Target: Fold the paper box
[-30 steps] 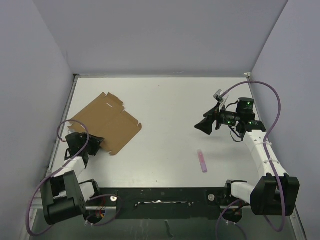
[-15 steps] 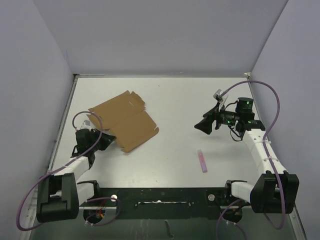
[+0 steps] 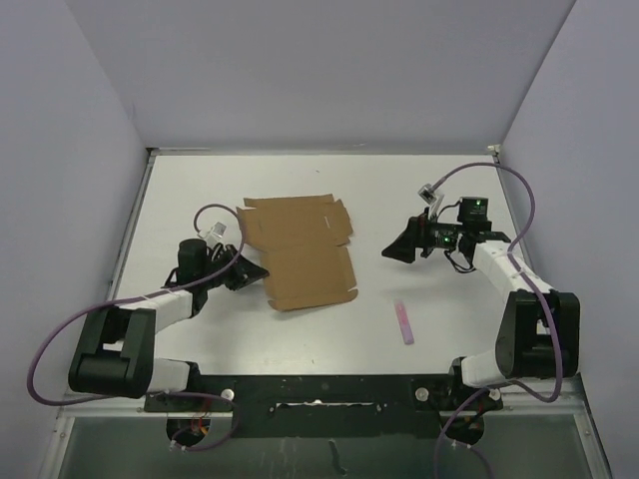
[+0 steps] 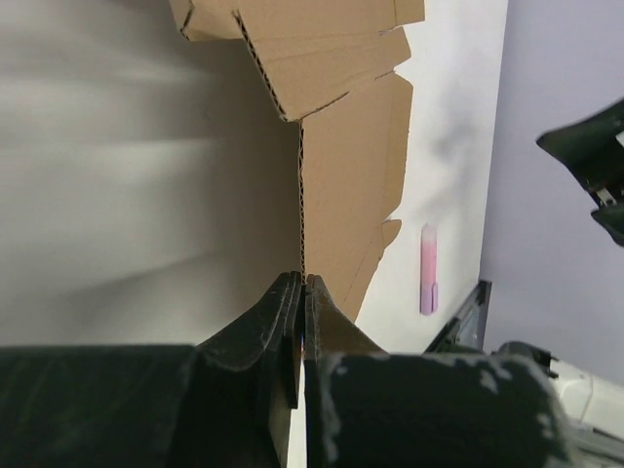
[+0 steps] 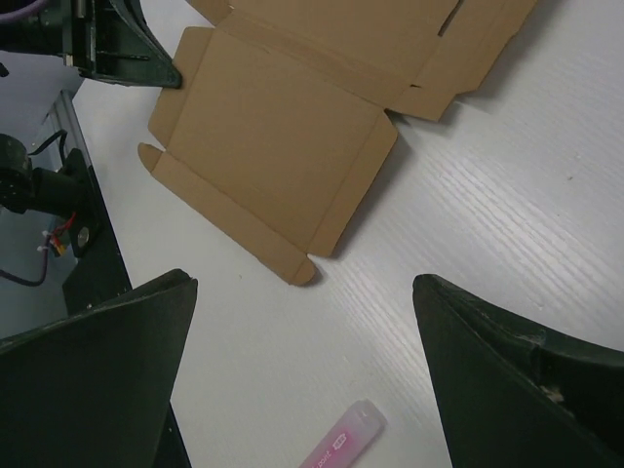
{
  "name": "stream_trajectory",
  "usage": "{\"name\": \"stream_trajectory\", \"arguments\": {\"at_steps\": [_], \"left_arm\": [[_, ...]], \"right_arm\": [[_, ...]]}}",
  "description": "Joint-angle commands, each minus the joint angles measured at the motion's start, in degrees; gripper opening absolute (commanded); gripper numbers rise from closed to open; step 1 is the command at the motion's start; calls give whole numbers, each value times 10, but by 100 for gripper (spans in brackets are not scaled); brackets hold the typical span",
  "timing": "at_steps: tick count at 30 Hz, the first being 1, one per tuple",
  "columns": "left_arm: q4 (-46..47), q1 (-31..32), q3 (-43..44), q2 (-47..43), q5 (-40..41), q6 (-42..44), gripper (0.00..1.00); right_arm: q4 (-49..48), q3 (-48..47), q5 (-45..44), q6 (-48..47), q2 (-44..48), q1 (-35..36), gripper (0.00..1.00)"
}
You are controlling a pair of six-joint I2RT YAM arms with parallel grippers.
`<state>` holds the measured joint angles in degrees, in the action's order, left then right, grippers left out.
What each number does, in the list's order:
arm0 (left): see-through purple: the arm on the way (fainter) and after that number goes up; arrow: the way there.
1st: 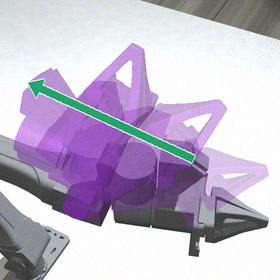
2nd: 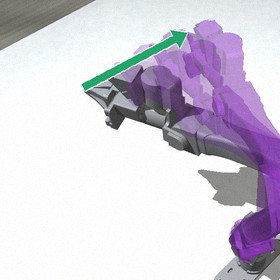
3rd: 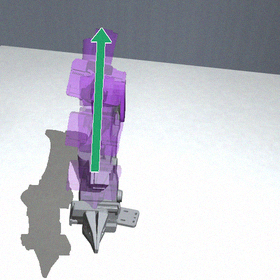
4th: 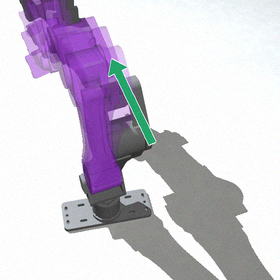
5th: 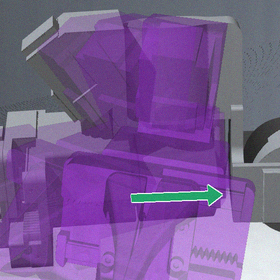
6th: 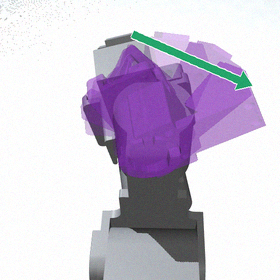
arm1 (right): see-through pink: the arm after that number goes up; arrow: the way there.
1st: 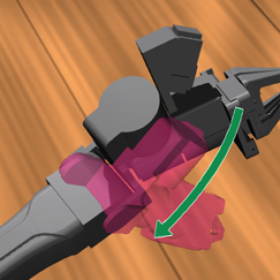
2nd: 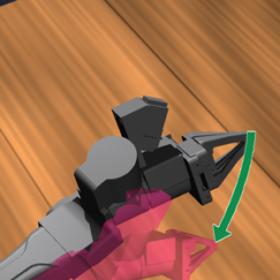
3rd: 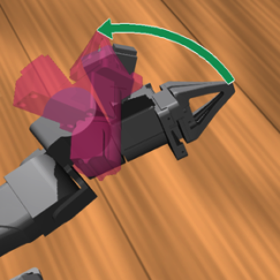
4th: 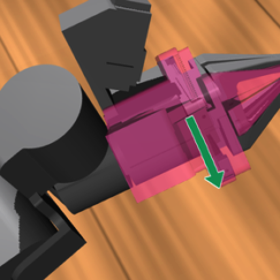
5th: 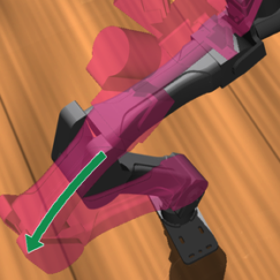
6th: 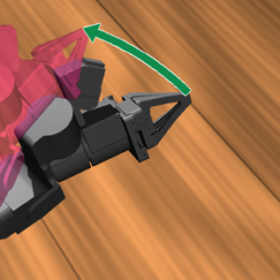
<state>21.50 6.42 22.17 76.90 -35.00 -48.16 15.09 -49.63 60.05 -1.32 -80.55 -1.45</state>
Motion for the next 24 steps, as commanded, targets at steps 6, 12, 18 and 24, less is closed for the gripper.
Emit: {"name": "stream_trajectory", "arguments": {"at_steps": [6, 12, 18, 24], "left_arm": [[13, 20, 37, 29, -72, 4, 0], [-27, 24, 49, 28, -96, 14, 0], [-36, 33, 22, -1, -84, 8, 0], [-39, 36, 9, -17, -77, 2, 0]], "right_arm": [[-57, -3, 15, 72, -73, 4, 98], [-53, -39, -59, 110, -141, 19, 92], [8, -122, -77, 110, -235, 49, 81], [10, -172, -130, 117, -274, 79, 72]]}}
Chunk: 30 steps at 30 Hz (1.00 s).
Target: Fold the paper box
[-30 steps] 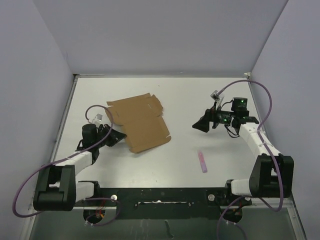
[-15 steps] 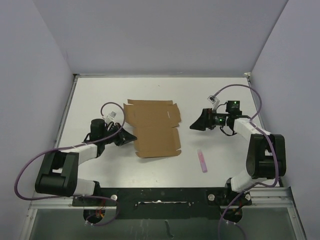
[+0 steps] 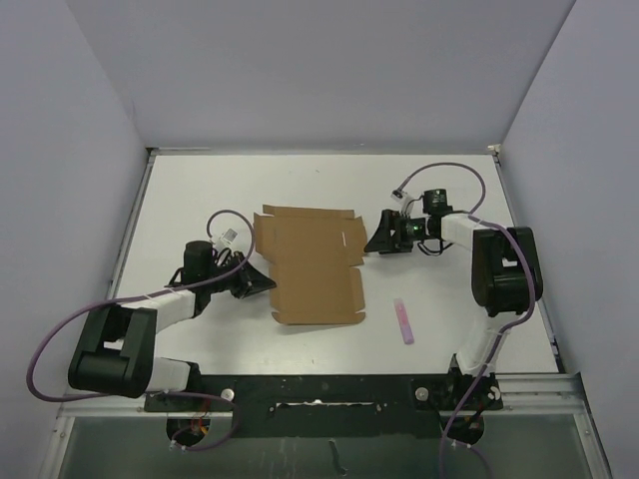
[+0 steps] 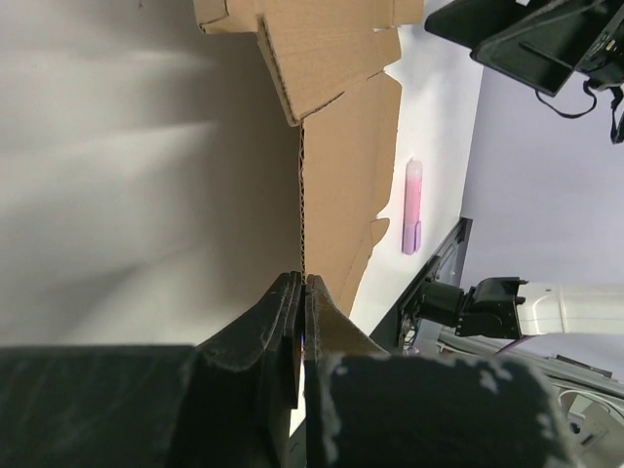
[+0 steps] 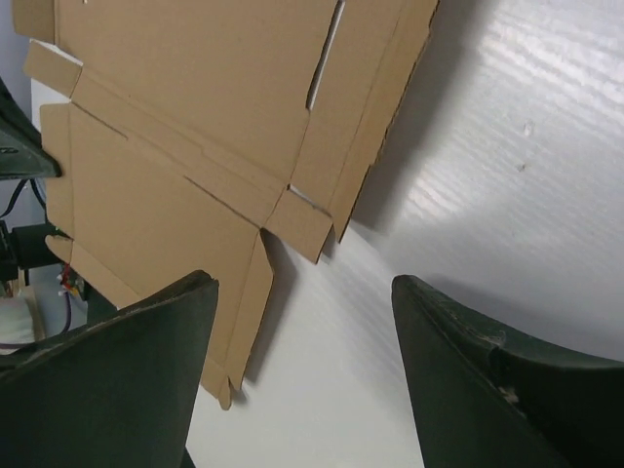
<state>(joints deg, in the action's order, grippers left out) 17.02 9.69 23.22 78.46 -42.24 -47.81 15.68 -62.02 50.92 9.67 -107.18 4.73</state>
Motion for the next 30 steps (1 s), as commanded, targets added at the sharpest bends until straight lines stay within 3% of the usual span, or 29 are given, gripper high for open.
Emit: {"name": "stream_trajectory", "arguments": {"at_steps": [1, 6, 19, 30], "left_arm": [[5, 3, -1, -34, -4, -2, 0], [1, 6, -3, -41, -2, -1, 0], [-4, 15, -8, -51, 8, 9, 0], [-12, 18, -8, -68, 16, 16, 0]], "right_arm": [[7, -54, -49, 6, -15, 21, 70], [11, -80, -90, 6, -45, 24, 61], [-5, -102, -73, 14, -84, 43, 45], [-20, -108, -52, 24, -95, 47, 5]]}}
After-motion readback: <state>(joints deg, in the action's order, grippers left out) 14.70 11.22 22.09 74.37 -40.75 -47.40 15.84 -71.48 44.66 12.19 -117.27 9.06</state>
